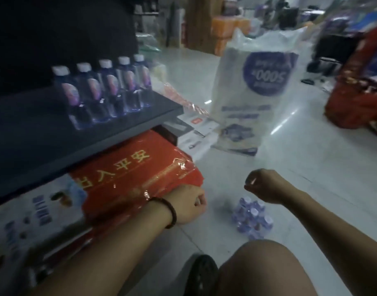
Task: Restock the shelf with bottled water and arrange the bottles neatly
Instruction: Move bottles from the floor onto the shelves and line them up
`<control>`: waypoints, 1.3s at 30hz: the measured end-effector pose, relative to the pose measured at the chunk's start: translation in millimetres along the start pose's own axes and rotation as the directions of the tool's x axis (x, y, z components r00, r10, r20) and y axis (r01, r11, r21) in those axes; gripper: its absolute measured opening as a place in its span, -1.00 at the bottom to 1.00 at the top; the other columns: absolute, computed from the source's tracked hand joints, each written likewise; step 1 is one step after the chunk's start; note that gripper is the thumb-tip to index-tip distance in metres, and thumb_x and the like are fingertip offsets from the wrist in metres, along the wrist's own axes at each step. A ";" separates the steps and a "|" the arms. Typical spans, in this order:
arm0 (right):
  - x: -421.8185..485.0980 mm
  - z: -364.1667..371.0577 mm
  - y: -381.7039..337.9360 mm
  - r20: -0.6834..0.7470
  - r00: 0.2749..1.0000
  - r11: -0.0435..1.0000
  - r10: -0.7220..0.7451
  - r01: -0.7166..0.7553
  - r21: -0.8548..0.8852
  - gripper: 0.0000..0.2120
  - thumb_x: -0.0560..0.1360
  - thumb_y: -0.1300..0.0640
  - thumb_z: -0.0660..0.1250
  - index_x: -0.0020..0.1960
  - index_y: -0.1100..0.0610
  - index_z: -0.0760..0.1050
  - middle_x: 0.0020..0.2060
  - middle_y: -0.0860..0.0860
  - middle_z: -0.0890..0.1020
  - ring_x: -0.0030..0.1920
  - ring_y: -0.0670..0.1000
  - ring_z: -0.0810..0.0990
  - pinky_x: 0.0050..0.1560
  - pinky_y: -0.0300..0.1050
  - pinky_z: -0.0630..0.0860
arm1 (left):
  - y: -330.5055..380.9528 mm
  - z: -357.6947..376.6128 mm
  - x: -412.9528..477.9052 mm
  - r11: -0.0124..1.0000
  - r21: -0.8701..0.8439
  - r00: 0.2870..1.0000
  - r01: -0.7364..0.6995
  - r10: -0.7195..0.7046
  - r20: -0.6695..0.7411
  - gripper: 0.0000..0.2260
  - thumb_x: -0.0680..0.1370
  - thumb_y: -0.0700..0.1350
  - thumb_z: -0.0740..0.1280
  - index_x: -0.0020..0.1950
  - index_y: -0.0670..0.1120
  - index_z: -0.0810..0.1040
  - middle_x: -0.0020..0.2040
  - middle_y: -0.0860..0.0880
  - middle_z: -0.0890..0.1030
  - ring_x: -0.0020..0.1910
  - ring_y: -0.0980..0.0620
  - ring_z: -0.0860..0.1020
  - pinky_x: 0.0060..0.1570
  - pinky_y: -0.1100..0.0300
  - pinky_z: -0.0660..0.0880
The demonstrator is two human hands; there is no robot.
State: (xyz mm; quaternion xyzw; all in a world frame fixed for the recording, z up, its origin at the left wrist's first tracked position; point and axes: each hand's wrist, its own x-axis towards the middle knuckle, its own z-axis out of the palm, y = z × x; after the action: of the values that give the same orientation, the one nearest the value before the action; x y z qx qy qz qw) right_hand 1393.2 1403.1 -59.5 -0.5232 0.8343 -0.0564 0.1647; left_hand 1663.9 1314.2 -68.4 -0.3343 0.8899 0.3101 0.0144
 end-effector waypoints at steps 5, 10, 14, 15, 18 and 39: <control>11.4 90.0 96.9 0.005 0.968 0.968 0.249 -0.249 -0.020 -0.73 0.58 -0.04 0.39 0.18 0.10 0.58 0.14 0.17 0.67 0.13 0.21 0.65 0.03 -0.02 0.59 | 27.8 46.4 65.7 0.995 0.091 0.985 -0.033 0.017 0.171 -0.86 0.62 0.03 0.35 0.13 0.07 0.64 0.11 0.05 0.68 0.07 0.01 0.64 0.09 0.13 0.57; 45.7 153.0 107.3 -0.031 0.967 0.967 0.253 -0.254 -0.039 -0.60 0.64 -0.11 0.31 0.38 0.06 0.36 0.21 0.16 0.53 0.17 0.26 0.63 -0.04 0.02 0.48 | 34.4 78.9 103.0 0.995 0.098 0.967 -0.018 -0.008 0.255 -0.83 0.63 0.03 0.33 0.14 0.03 0.66 0.13 0.02 0.69 0.11 -0.01 0.64 0.15 0.12 0.58; 80.8 187.2 99.9 -0.038 0.969 0.967 0.243 -0.245 -0.074 -0.63 0.67 -0.15 0.22 0.36 0.03 0.33 0.18 0.15 0.55 0.22 0.27 0.59 -0.04 0.06 0.51 | 23.8 97.8 116.1 0.994 0.107 0.949 0.023 -0.055 0.309 -0.83 0.63 0.07 0.33 0.14 0.07 0.65 0.13 0.06 0.69 0.10 0.02 0.64 0.18 0.06 0.60; 87.6 195.0 99.2 -0.028 0.968 0.966 0.248 -0.249 -0.074 -0.64 0.68 -0.16 0.21 0.35 0.03 0.34 0.18 0.15 0.56 0.24 0.27 0.56 -0.06 0.06 0.47 | 20.0 101.4 117.6 0.994 0.100 0.945 0.041 -0.071 0.319 -0.83 0.63 0.08 0.34 0.14 0.08 0.65 0.13 0.06 0.69 0.09 0.02 0.64 0.18 0.05 0.61; 103.3 210.9 100.1 -0.050 0.962 0.960 0.270 -0.273 -0.067 -0.65 0.68 -0.19 0.19 0.30 0.04 0.35 0.17 0.16 0.60 0.22 0.26 0.57 -0.11 0.04 0.41 | 8.7 110.1 121.6 0.994 0.084 0.935 0.074 -0.099 0.341 -0.84 0.63 0.07 0.35 0.14 0.06 0.64 0.14 0.05 0.68 0.10 0.03 0.63 0.17 0.08 0.60; 81.6 101.6 0.1 0.096 0.918 0.896 -0.385 0.397 -0.197 -0.71 0.67 -0.27 0.19 0.23 -0.10 0.29 0.02 0.00 0.64 -0.08 0.13 0.62 -0.10 0.08 0.60 | -63.4 36.7 37.3 0.978 -0.123 0.978 0.168 -0.150 0.146 -0.80 0.57 0.05 0.48 0.16 0.16 0.57 0.05 0.18 0.63 0.00 0.21 0.62 0.06 0.22 0.61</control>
State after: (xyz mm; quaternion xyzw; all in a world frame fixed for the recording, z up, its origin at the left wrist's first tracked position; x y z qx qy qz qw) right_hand 1394.6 1338.4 -172.6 -0.6960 0.7085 0.0152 0.1157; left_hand 1666.6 1275.9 -141.1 -0.3829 0.8342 0.3893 0.0771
